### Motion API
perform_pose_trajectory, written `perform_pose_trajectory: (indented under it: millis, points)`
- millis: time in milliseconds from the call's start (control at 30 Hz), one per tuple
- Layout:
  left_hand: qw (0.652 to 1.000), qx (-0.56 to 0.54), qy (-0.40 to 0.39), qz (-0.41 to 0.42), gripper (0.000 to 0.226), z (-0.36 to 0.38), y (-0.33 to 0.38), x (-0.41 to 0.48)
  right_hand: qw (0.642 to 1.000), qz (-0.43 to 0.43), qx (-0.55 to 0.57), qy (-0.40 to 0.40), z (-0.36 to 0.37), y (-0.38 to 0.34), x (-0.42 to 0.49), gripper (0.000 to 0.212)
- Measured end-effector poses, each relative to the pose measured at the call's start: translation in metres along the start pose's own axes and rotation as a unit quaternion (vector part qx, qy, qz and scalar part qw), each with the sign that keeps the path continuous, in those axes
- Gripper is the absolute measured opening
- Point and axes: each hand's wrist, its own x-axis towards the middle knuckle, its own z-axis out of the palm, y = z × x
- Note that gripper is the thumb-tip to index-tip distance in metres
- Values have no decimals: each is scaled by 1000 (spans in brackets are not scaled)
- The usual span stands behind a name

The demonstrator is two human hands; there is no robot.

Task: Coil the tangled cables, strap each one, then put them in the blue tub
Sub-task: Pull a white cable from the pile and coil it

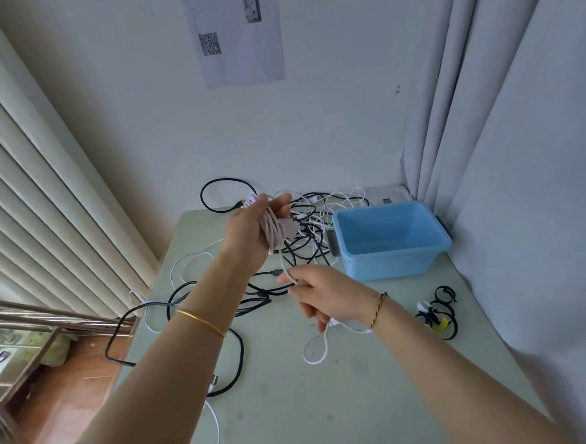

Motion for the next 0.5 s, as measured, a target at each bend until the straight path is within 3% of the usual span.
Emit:
perform_pose_trajectory:
  millis: [100, 167, 267, 367, 500]
  points:
    - [985, 158, 31, 69, 24, -1, -3, -3, 998, -2, -36, -44, -8, -11, -7, 21]
    - [945, 305, 30, 112, 28, -3, -5, -5, 997, -11, -65, -34, -15, -19, -10, 16]
    - [853, 503, -30, 136, 21, -4, -9, -11, 978, -53, -183, 91, -27, -27, -6, 13]
    - [779, 615, -82, 89, 20, -2, -12, -15, 937, -64, -260, 225, -37, -28, -3, 12]
    - [796, 592, -120, -33, 34, 1, -12, -21, 910, -79, -278, 298, -50, -17, 1, 8]
